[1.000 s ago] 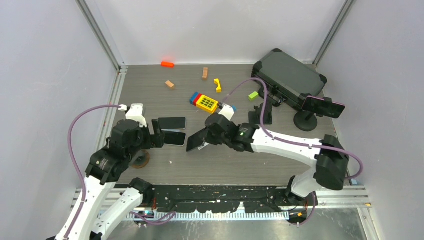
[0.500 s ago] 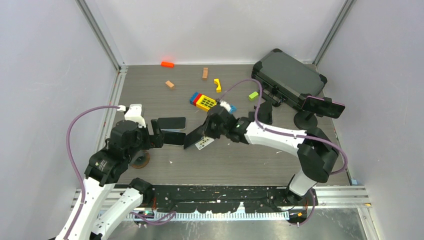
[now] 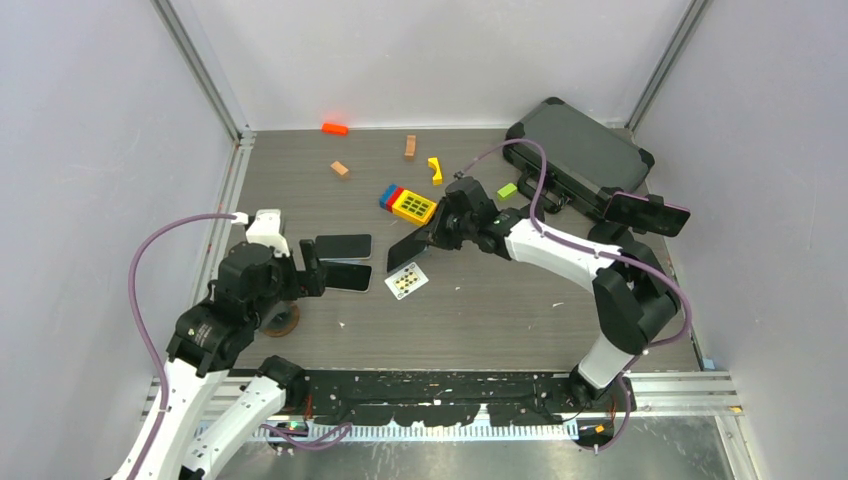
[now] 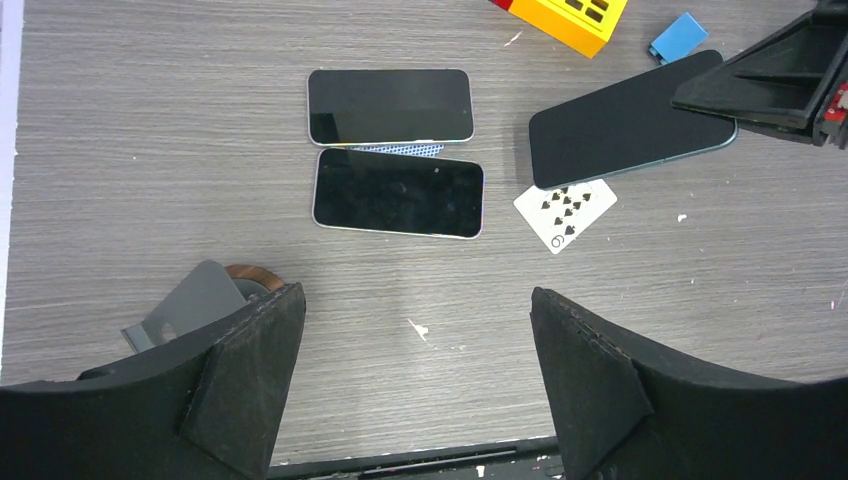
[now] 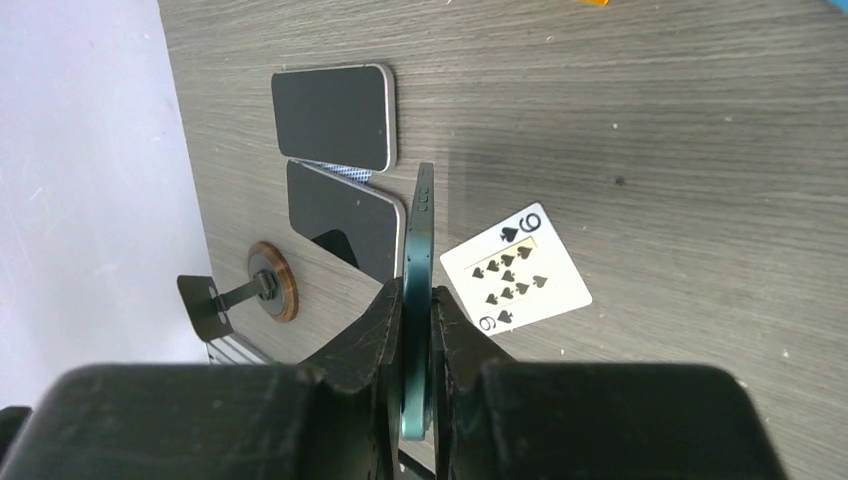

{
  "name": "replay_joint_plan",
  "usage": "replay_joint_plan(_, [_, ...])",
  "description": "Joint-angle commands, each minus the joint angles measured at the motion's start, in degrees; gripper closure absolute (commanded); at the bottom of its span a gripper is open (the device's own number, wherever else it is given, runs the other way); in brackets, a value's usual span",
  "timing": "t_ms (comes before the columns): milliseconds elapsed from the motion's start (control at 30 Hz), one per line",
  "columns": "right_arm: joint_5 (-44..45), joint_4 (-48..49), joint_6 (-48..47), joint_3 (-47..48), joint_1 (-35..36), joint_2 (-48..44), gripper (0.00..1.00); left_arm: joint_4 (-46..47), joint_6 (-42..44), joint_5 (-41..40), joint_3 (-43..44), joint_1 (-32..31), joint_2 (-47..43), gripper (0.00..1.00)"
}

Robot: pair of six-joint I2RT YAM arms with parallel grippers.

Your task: Remove the phone from the phone stand

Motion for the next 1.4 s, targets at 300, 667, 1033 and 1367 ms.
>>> replay_joint_plan(300, [-3.4, 4.6, -1.0, 8.5, -4.1, 8.5, 0.97, 2.3, -0.6, -1.1, -0.1, -0.3, -0.3, 0.14])
replay_joint_plan(667, [-5.1, 8.0, -1.9, 6.9, -4.1, 13.2, 0.8, 2.4, -0.4, -0.6, -0.2, -0.3, 0.0, 0.14])
replay_joint_plan(1033, [-8.2, 10.4, -5.5, 5.0, -4.1, 17.0, 0.72, 2.4, -0.3, -0.3, -0.2, -0.3, -0.1, 0.13])
replay_joint_plan(1367, [-5.1, 10.4, -5.9, 3.9, -4.5, 18.6, 0.46, 2.3, -0.3, -0.4, -0.2, -0.3, 0.1, 0.13])
